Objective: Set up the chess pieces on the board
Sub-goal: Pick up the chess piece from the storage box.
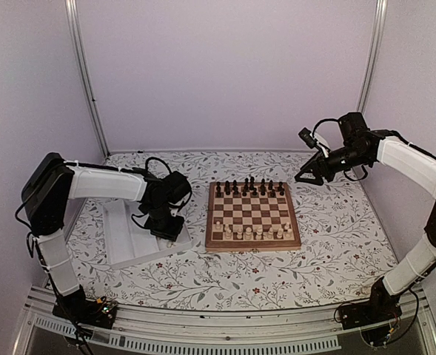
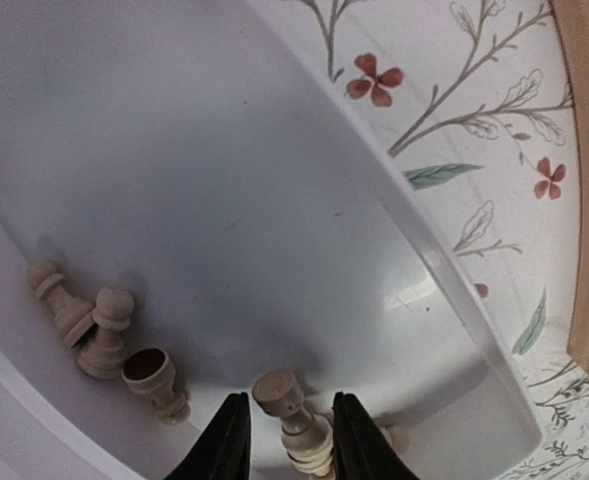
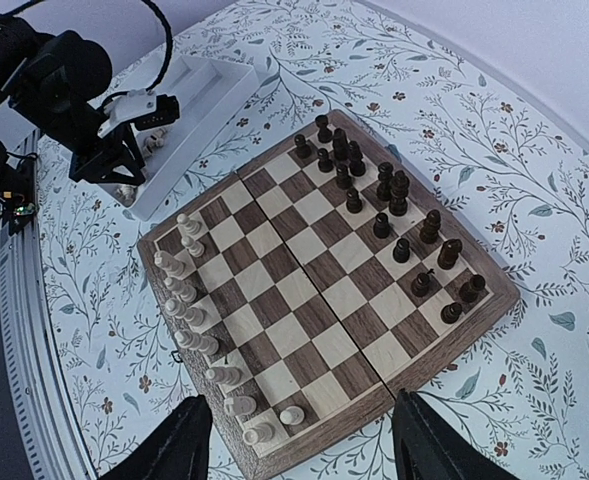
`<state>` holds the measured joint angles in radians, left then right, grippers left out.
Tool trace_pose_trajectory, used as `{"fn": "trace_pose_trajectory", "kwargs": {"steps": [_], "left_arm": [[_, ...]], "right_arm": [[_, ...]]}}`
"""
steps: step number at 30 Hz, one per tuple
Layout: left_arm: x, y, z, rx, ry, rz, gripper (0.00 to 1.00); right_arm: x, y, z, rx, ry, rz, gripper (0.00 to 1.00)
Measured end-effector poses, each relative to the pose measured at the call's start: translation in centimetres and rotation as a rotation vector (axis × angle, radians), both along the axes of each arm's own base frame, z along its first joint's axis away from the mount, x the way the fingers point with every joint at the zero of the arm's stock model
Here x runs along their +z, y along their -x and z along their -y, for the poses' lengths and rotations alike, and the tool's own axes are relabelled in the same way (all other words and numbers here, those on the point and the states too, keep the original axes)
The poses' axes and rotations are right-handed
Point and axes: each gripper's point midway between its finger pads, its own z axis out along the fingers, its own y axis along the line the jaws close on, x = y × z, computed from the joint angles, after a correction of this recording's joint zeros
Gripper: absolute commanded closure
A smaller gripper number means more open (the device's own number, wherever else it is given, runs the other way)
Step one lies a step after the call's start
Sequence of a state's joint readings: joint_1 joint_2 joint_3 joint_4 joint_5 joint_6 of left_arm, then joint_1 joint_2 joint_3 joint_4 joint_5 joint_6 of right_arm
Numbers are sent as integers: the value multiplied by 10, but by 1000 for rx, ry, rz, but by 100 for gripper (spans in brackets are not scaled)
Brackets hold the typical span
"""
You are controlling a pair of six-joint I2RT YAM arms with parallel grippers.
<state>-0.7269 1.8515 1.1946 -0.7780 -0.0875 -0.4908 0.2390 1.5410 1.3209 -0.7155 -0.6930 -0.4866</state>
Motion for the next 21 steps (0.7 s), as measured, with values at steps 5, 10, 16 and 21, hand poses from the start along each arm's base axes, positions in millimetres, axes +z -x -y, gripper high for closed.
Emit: {"fn": "trace_pose_trajectory", "kwargs": {"steps": [5, 10, 16, 21], "left_arm": [[-7, -1, 3, 7, 20, -20, 76], [-11, -1, 4, 7, 30, -33, 82], [-10, -6, 5, -6, 36, -21, 86], [-8, -20, 5, -15, 35, 0, 87]], "right_arm": [[0, 1, -1, 3, -4, -1, 36], [0, 2, -2, 9, -12, -5, 37], [-1, 3, -2, 14, -17, -11, 37], [0, 3, -2, 14, -18, -12, 37]]}}
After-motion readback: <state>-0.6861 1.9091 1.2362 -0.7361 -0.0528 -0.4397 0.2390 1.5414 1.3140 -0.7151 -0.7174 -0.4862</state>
